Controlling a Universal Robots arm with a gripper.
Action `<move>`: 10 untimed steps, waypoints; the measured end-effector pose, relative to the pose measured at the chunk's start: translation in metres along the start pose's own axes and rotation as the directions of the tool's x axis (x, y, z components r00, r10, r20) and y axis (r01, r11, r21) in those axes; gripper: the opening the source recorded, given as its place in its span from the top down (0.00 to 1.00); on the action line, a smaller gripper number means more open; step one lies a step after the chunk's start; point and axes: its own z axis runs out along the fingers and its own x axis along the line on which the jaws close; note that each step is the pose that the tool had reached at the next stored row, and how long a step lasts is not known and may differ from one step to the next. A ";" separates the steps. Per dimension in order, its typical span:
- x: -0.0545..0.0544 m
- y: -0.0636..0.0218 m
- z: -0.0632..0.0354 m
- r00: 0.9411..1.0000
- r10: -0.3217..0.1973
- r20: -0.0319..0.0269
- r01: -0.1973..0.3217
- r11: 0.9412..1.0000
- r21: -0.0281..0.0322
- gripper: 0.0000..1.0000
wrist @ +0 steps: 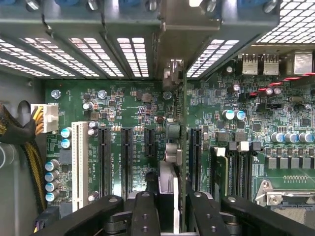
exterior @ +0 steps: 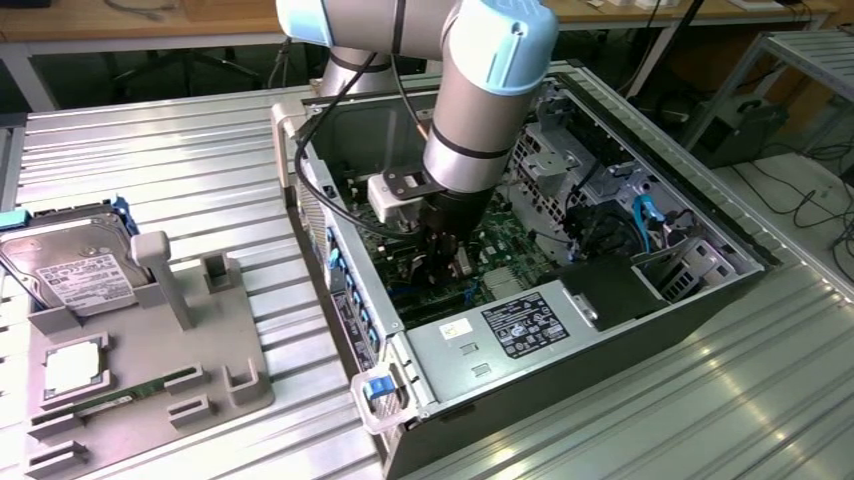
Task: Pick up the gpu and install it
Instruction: 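Insert the gpu into the slot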
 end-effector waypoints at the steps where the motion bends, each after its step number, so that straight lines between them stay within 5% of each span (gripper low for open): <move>1: 0.000 0.0000 0.0006 1.000 0.000 0.001 0.000 1.000 0.000 0.72; 3: 0.000 0.0002 0.0007 1.000 0.000 0.001 0.000 1.000 0.001 0.72; 5: -0.001 0.0001 0.0031 1.000 0.000 0.009 0.000 1.000 0.007 0.71; 10: 0.000 0.0008 -0.0040 1.000 0.000 0.007 0.000 1.000 0.019 0.65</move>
